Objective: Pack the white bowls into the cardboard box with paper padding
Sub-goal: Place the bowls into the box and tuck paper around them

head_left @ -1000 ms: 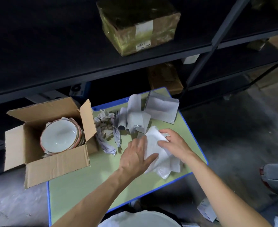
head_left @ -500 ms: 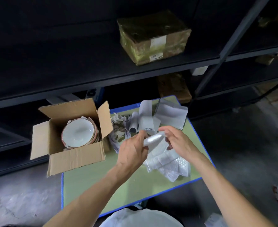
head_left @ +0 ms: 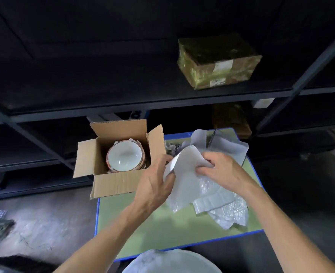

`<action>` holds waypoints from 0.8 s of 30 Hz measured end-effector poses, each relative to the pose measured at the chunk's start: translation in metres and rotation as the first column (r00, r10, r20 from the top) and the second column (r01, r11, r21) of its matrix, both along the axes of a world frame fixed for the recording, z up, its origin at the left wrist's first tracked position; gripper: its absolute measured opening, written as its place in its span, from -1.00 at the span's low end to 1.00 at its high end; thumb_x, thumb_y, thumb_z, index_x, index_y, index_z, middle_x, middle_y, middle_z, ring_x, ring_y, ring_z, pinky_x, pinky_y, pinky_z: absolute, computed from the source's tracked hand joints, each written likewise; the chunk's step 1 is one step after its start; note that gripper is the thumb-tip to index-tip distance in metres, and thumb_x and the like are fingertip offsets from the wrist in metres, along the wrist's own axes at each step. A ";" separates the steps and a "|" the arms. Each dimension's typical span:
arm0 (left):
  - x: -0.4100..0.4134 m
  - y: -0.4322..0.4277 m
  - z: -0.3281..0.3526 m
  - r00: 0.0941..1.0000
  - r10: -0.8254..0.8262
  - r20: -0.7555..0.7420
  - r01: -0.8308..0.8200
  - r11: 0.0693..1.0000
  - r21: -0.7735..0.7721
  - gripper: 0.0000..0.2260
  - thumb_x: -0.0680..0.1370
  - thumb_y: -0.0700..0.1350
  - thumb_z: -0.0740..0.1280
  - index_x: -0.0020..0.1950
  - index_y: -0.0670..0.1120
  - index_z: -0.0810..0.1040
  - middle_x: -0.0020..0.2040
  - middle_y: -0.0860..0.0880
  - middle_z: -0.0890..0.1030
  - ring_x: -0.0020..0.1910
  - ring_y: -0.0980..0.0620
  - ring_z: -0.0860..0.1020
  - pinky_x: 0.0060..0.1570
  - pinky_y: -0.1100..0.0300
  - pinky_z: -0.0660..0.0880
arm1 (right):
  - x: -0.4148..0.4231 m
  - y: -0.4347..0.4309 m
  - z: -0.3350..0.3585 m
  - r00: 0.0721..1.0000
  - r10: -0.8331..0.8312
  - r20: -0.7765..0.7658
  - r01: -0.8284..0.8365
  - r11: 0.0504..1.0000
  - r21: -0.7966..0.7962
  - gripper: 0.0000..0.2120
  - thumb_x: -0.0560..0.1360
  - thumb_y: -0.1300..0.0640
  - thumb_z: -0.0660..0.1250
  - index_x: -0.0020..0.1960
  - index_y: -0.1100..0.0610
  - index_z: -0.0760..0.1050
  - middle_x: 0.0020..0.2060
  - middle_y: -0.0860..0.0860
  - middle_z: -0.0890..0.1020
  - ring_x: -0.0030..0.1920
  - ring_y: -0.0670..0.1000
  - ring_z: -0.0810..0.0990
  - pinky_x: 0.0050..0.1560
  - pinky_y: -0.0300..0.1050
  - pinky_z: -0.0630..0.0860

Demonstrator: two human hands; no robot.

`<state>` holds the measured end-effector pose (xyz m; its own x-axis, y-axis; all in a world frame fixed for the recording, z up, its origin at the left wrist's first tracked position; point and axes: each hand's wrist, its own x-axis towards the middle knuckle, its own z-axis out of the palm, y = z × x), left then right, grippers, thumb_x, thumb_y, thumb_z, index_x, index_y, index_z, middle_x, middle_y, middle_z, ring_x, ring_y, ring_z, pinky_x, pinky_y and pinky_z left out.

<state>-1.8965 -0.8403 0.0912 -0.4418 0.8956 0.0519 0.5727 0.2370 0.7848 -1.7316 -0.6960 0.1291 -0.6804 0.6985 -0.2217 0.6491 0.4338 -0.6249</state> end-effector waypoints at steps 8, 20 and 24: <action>-0.067 -0.020 0.010 0.986 -0.002 0.170 -0.006 0.999 0.046 -0.69 0.63 0.10 0.18 -0.32 0.17 0.38 -0.42 0.18 0.38 -0.40 0.17 0.33 -0.42 0.36 0.29 | -0.057 -0.022 0.042 0.995 0.088 0.050 -0.086 0.995 -0.043 -0.68 0.44 -0.10 0.34 -0.27 0.09 0.33 -0.42 -0.04 0.40 -0.42 -0.10 0.35 -0.35 -0.10 0.30; -0.151 -0.039 -0.017 0.973 0.146 0.177 -0.149 0.989 0.007 -0.85 0.62 -0.10 0.28 0.15 0.04 0.58 0.02 0.18 0.61 -0.04 0.21 0.54 -0.03 0.19 0.54 | -0.138 -0.056 0.070 0.987 -0.136 0.085 0.102 0.939 0.328 -0.76 0.48 0.25 0.15 -0.09 0.01 0.55 -0.40 0.13 0.54 -0.51 0.03 0.31 -0.54 -0.14 0.18; -0.150 -0.032 -0.023 0.989 0.065 0.129 -0.066 0.998 0.002 -0.83 0.58 -0.08 0.29 0.13 0.08 0.59 0.04 0.21 0.59 -0.04 0.18 0.55 0.02 0.17 0.52 | -0.161 -0.064 0.064 0.983 -0.144 0.116 0.072 0.877 0.475 -0.66 0.47 0.33 0.16 0.12 0.13 0.59 -0.43 0.04 0.51 -0.42 0.06 0.44 -0.47 -0.04 0.33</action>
